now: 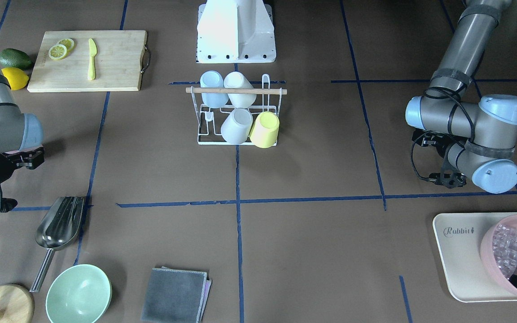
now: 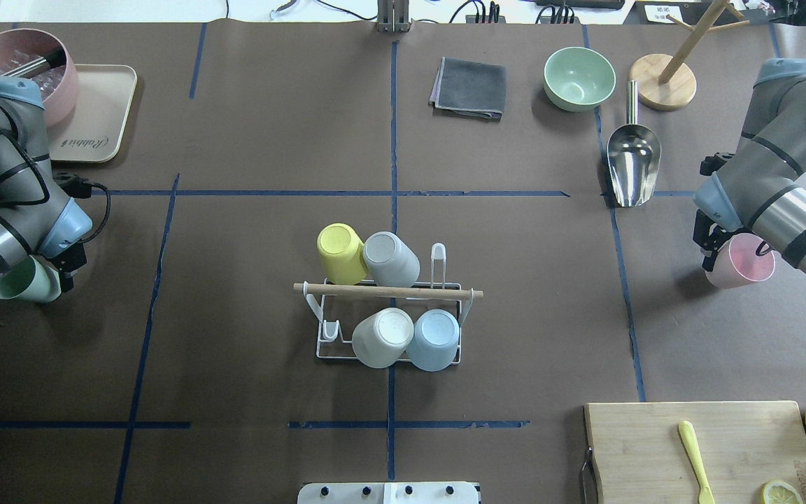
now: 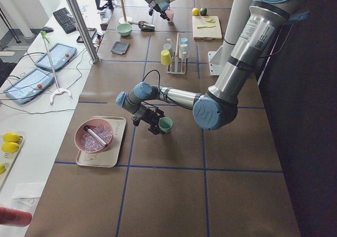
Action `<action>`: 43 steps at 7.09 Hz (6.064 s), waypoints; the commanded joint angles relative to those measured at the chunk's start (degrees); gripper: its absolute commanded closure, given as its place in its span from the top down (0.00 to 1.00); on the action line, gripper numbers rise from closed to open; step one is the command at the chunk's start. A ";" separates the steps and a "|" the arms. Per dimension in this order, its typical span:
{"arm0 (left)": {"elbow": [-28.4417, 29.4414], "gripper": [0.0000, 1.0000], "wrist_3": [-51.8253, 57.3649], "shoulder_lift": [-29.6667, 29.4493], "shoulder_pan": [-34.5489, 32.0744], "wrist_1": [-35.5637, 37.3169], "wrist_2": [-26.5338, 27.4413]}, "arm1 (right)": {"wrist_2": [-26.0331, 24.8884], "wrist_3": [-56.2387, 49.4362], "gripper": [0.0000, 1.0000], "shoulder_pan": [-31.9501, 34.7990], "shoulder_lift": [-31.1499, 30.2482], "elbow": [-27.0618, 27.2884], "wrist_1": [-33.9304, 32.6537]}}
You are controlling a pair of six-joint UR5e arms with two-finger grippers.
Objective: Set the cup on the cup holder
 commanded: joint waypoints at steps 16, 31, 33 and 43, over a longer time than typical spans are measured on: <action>-19.39 0.06 4.48 -0.06 -7.21 -23.38 0.25 | -21.03 -3.24 0.00 2.84 1.96 26.60 15.71; -39.78 0.05 -30.74 10.92 16.91 -111.95 41.42 | -27.02 45.86 0.00 -11.36 -0.14 28.53 112.71; -39.87 0.05 -32.43 12.94 26.58 -121.26 52.06 | -44.84 46.15 0.00 -20.75 -0.84 27.92 124.13; -31.19 0.06 -13.71 12.96 48.25 -140.11 72.50 | -61.19 27.71 0.02 -31.60 0.56 15.35 143.26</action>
